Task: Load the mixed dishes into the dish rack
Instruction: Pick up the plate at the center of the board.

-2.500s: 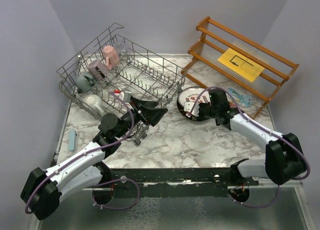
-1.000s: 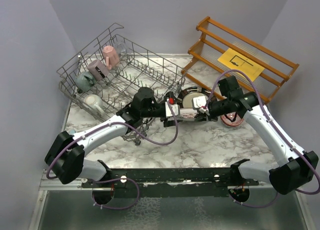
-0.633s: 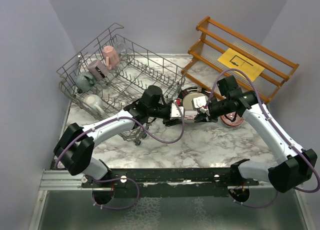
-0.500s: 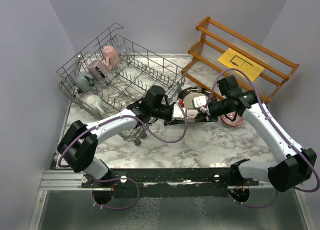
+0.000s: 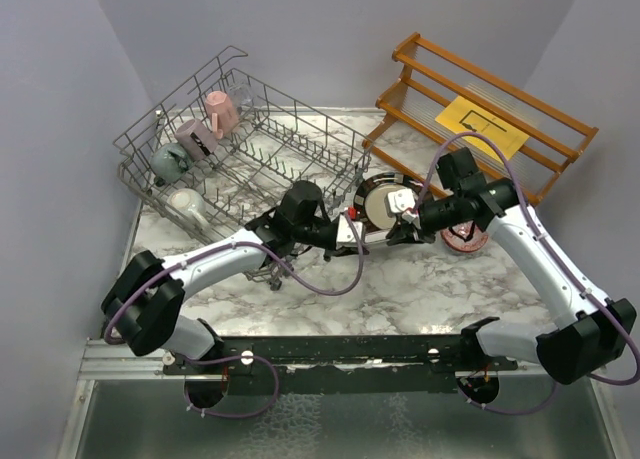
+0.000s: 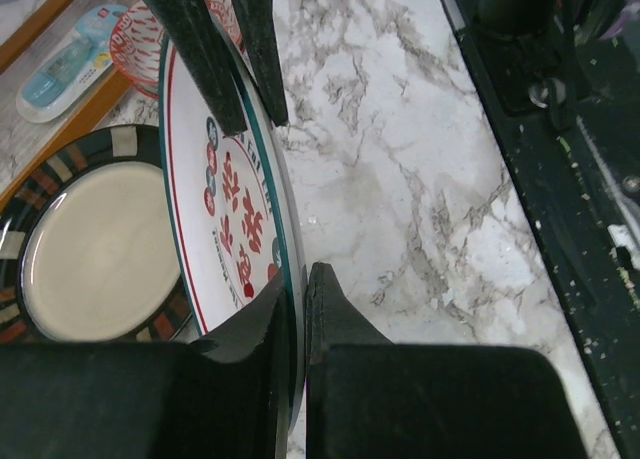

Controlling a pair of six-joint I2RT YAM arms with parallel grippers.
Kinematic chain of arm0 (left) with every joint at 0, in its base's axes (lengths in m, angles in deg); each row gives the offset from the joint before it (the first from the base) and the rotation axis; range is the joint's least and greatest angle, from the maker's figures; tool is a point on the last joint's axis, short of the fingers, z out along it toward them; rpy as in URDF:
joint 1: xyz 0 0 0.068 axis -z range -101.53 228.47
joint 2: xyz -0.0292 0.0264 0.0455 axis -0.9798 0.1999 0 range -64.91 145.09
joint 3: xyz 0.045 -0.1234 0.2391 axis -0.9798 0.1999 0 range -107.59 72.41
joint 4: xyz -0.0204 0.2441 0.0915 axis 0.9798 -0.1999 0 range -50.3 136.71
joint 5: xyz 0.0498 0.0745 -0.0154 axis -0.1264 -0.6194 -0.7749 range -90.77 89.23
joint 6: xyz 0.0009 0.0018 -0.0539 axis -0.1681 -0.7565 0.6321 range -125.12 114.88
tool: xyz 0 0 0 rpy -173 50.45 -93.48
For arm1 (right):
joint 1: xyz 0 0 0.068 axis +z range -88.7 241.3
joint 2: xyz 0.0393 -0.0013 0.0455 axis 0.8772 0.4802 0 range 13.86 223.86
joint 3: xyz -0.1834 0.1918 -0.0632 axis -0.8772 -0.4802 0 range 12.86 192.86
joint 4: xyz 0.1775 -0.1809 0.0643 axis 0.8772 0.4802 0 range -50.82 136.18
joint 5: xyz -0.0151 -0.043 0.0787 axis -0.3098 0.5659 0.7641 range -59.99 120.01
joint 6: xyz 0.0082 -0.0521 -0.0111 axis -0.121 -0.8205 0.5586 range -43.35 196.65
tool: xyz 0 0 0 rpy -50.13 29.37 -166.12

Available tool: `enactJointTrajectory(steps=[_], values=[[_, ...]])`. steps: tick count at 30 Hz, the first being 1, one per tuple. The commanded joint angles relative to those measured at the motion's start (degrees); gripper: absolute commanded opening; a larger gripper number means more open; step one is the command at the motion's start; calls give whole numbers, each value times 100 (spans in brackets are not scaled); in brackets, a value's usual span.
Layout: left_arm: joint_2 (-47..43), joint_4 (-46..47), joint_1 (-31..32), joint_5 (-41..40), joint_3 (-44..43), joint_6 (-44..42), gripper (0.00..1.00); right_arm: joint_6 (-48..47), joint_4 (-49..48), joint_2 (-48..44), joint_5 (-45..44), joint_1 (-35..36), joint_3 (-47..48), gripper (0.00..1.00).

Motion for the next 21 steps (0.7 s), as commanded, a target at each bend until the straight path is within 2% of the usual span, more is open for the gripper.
enactJointTrajectory(steps=[1,6,10,15,21], values=[[-633,1476,16,118,360,887,0,352,57,-228,437,28,440,22],[-1104,2175,20,-112,825,1492,0,406,390,-212,892,-60,986,54],[-1467,2768,19,-273,1191,2107,0,423,549,-216,1518,-469,1283,72],[-1866,3274,15,-679,1574,2900,0,472,784,-199,2491,-1185,1697,79],[-2331,3660,15,-1340,1861,3806,0,917,513,-246,2846,-1813,1755,81]])
